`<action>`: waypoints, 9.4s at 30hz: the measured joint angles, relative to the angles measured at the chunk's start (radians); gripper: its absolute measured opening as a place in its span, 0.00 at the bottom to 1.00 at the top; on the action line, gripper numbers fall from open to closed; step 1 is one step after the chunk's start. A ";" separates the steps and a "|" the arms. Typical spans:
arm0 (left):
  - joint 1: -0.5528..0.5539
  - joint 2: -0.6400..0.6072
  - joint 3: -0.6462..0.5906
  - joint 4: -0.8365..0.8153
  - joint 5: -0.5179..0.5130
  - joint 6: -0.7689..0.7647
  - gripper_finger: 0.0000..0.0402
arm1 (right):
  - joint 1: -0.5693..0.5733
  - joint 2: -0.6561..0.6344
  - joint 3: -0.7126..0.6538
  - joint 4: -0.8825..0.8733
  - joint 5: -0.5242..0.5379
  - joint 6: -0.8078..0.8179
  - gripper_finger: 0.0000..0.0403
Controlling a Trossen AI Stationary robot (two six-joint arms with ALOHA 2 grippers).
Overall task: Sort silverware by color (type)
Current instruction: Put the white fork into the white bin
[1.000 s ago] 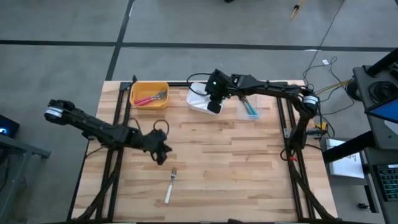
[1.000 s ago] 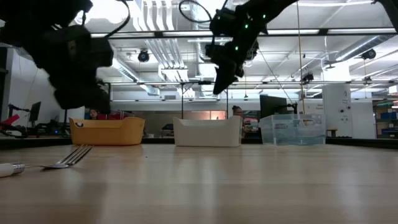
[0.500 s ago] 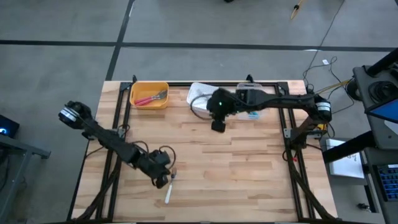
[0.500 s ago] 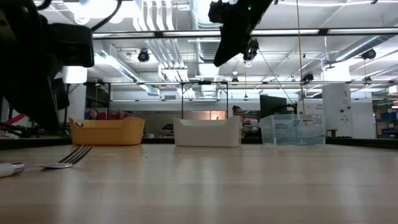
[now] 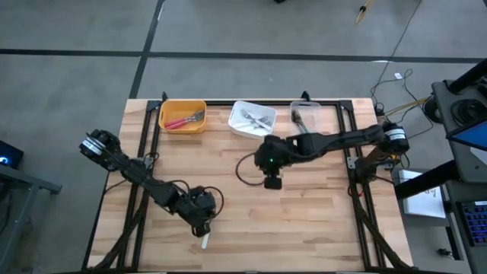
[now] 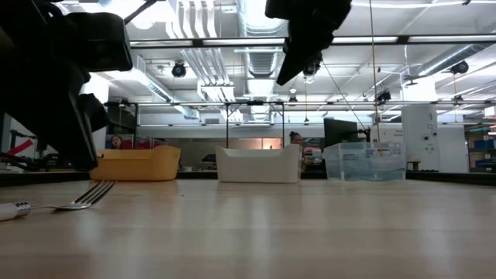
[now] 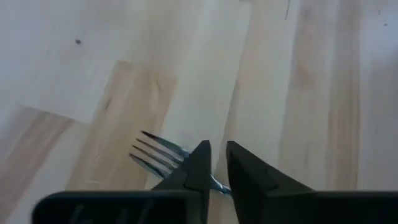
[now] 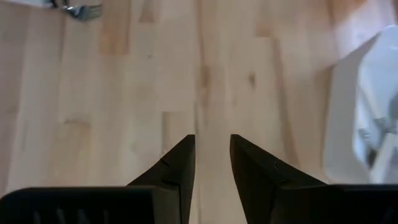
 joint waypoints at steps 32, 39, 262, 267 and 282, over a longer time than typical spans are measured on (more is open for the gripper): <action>0.000 0.026 0.011 -0.065 -0.082 0.145 0.53 | 0.108 0.002 -0.291 0.291 0.001 0.189 0.23; 0.000 0.025 0.080 -0.184 -0.101 0.190 0.53 | 0.108 0.003 -0.314 0.314 0.001 0.194 0.23; 0.053 -0.777 -0.037 -0.040 -1.107 0.965 0.00 | -0.149 0.511 0.726 -0.652 0.088 -0.117 0.01; 0.053 -0.777 -0.037 -0.069 -1.103 0.928 0.00 | -0.248 0.490 0.721 -0.635 0.008 -0.043 0.02; 0.053 -0.718 -0.039 -0.181 -1.042 0.803 0.00 | -0.137 0.475 0.595 -0.577 -0.109 0.063 0.02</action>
